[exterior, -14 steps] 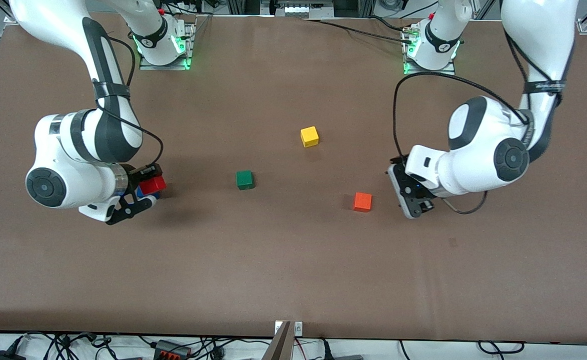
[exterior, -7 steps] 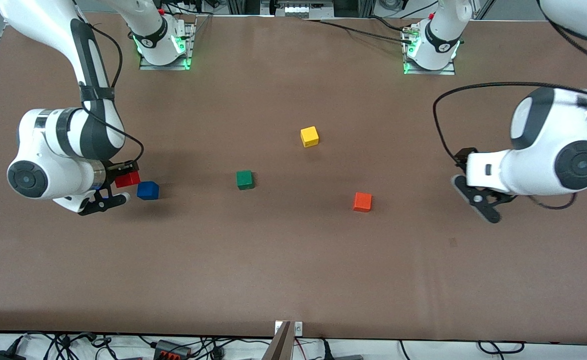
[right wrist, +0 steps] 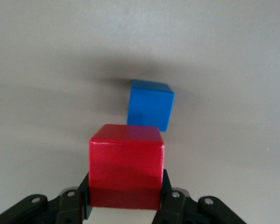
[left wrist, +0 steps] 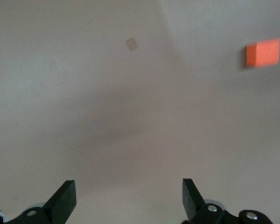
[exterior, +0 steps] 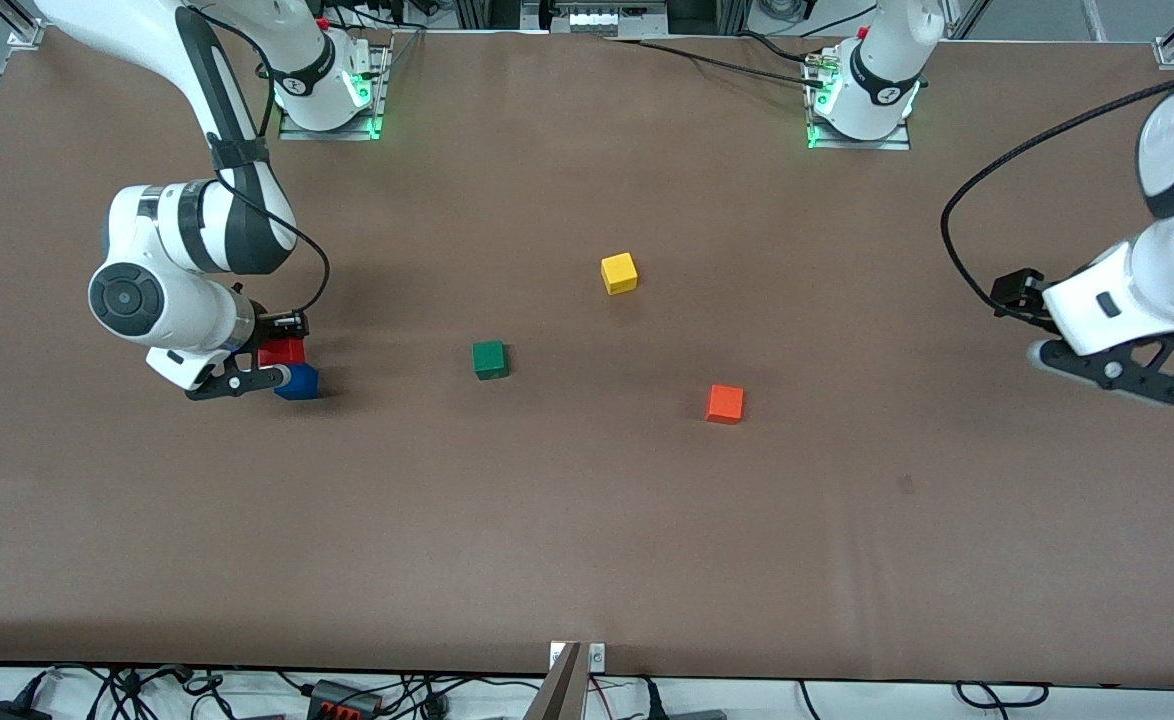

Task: Pass red block to right arm, stack on blue
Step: 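Carry the red cube with the right gripper while the left gripper withdraws, then lower the red cube onto the blue cube with the right gripper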

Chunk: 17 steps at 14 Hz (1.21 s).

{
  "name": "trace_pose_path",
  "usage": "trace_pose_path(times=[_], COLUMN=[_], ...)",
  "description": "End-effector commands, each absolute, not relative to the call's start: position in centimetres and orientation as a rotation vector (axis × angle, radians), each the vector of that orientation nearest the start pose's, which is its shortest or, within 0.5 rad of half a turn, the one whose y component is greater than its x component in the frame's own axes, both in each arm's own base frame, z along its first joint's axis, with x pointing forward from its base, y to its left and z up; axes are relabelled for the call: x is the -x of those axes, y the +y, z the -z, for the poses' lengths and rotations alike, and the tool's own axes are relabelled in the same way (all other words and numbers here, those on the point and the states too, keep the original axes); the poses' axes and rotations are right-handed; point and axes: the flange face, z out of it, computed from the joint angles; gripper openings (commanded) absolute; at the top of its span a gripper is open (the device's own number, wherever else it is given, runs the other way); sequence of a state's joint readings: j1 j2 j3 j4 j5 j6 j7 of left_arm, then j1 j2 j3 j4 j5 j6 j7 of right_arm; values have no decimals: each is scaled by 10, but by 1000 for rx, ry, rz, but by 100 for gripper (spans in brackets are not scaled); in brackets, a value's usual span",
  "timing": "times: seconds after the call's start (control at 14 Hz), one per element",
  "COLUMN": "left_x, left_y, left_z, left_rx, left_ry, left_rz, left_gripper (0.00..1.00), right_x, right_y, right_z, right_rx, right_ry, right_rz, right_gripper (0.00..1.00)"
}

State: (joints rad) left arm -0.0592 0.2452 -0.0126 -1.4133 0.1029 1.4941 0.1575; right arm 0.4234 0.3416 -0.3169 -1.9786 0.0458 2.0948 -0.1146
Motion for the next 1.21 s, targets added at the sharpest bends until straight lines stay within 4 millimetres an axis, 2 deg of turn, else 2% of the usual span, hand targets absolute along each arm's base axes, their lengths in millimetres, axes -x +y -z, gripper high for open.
trace_pose_path(times=[0.0, 0.14, 0.36, 0.71, 1.14], left_x=[-586, -578, -568, -558, -558], left_y=[-32, -24, -23, -25, -22], left_z=[-572, -581, -595, -597, -596], left_rx=[3060, 3072, 3145, 3144, 3153], left_ry=[177, 164, 124, 146, 127], left_rz=[-86, 66, 113, 27, 0], left_gripper=[100, 100, 100, 100, 100], right_x=[-569, -568, -570, -573, -570], right_y=[57, 46, 45, 46, 55], right_z=[-286, -281, -280, -268, -261], right_rx=[3205, 3216, 3219, 3233, 3234], right_ry=[-297, -273, -248, -155, -96], right_rz=[-222, -166, -130, -57, -84], right_gripper=[0, 0, 0, 0, 0])
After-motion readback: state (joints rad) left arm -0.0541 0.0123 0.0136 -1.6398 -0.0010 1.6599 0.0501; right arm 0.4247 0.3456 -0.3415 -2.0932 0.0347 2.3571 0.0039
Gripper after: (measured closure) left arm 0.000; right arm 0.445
